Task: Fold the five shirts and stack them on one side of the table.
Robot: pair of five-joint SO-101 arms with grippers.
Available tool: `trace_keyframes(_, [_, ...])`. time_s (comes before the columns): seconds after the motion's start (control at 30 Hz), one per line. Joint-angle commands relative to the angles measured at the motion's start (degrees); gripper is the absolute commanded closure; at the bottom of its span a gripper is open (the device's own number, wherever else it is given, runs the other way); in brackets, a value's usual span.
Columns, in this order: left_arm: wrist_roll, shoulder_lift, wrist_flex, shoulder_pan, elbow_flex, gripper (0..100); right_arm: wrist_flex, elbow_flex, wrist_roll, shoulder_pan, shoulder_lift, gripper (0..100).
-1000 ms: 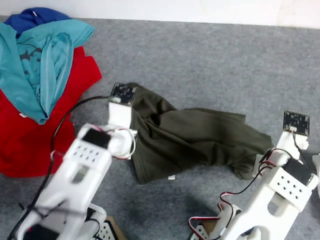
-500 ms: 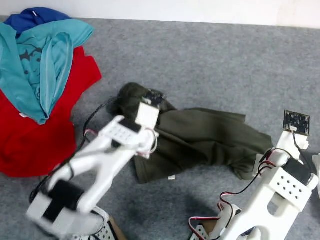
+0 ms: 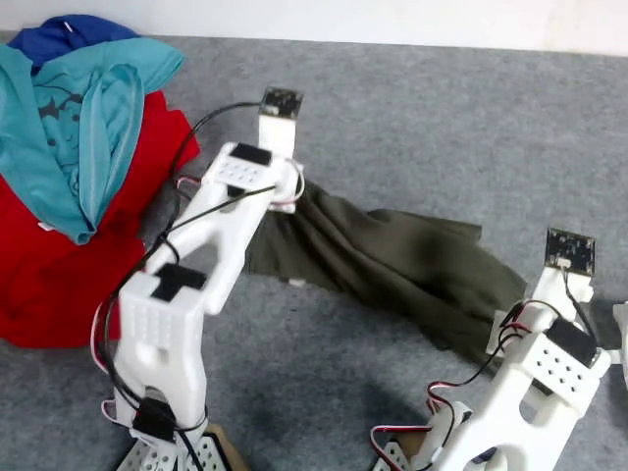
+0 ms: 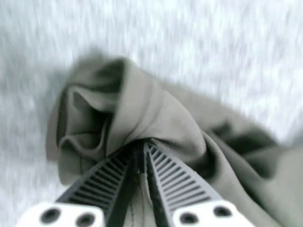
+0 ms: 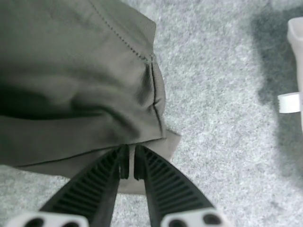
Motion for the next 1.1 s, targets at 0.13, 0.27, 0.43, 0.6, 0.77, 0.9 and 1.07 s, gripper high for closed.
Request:
trace_keyframes(0.13, [0.6,10.5,2.7,-3.0,-21.1,99,-1.5,0.0,0.5,-0.4,0.0,96.1])
trace_keyframes(0.27, [0.6,10.0,17.2,-3.8,-28.6,99,-1.5,0.0,0.5,-0.4,0.0,96.1])
trace_keyframes(0.43, [0.6,7.6,31.6,-4.3,-33.1,99,-1.5,-0.6,0.5,-0.4,0.0,96.1])
trace_keyframes(0.6, [0.4,5.0,37.3,-6.6,-33.2,99,-1.3,-0.6,0.5,0.0,-0.3,96.0])
trace_keyframes(0.77, [0.3,-2.2,43.5,-6.7,-32.9,99,-1.2,-0.5,0.5,0.1,-0.3,85.9])
trace_keyframes(0.9, [0.0,-8.1,46.4,-6.2,-28.8,99,-1.5,-0.2,0.5,0.1,-0.3,84.3])
trace_keyframes(1.07, [-3.6,-18.4,39.9,-5.1,-3.1,99,-1.5,-0.1,0.5,0.1,-0.2,84.3])
